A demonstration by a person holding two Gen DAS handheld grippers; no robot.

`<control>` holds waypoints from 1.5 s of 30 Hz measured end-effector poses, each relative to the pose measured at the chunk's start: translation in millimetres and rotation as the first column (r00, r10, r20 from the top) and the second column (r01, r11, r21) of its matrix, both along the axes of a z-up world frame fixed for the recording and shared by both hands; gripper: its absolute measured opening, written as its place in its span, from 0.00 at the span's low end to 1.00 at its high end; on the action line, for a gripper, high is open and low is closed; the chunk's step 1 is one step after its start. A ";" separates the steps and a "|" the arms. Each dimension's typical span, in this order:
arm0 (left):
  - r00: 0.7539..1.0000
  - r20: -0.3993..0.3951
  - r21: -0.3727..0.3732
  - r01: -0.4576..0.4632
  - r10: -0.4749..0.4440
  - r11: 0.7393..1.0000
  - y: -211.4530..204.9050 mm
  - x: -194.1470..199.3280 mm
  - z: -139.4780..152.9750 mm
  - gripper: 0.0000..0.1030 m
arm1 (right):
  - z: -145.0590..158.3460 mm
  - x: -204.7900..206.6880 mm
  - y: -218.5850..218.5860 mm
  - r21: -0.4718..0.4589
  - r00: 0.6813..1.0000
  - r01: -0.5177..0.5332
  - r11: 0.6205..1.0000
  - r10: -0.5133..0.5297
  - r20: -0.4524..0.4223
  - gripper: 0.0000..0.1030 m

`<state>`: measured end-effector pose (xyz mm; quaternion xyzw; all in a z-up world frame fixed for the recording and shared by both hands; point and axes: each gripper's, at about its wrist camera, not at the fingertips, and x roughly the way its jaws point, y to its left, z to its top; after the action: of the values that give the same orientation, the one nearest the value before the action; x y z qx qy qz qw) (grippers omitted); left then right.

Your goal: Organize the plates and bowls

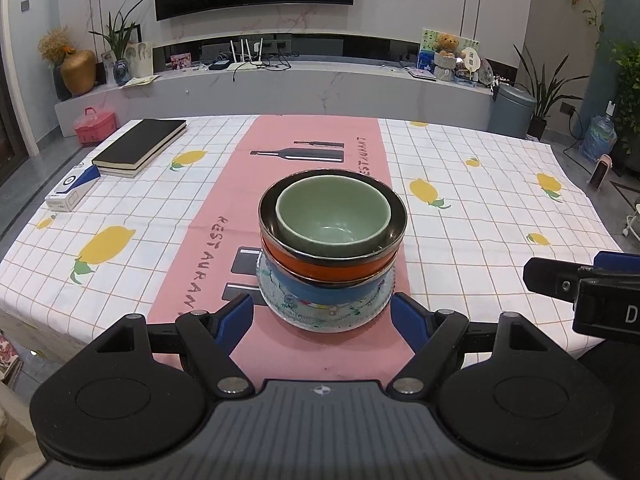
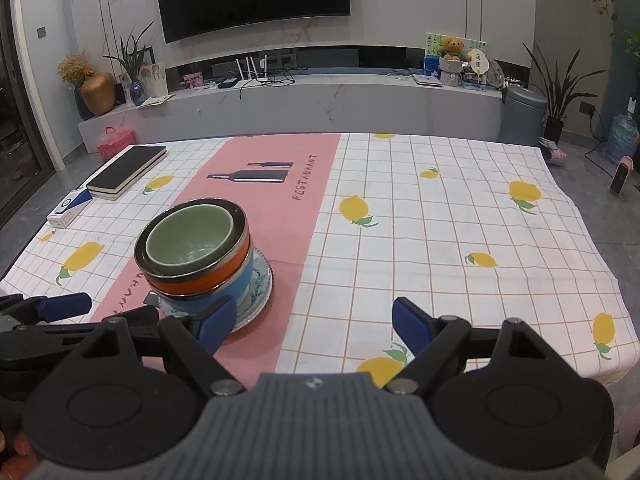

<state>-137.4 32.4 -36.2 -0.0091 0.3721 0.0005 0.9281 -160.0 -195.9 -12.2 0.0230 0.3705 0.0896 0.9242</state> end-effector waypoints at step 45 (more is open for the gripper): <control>1.000 0.002 0.008 0.001 -0.001 1.000 -0.5 1.2 1.0 0.88 | 0.0 -0.2 -0.8 -0.001 1.000 -0.004 1.000 0.004 -0.002 0.81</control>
<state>-136.2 31.9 -35.2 -0.0053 0.3713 0.0017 0.9285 -160.2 -196.7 -12.1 0.0220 0.3716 0.0912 0.9236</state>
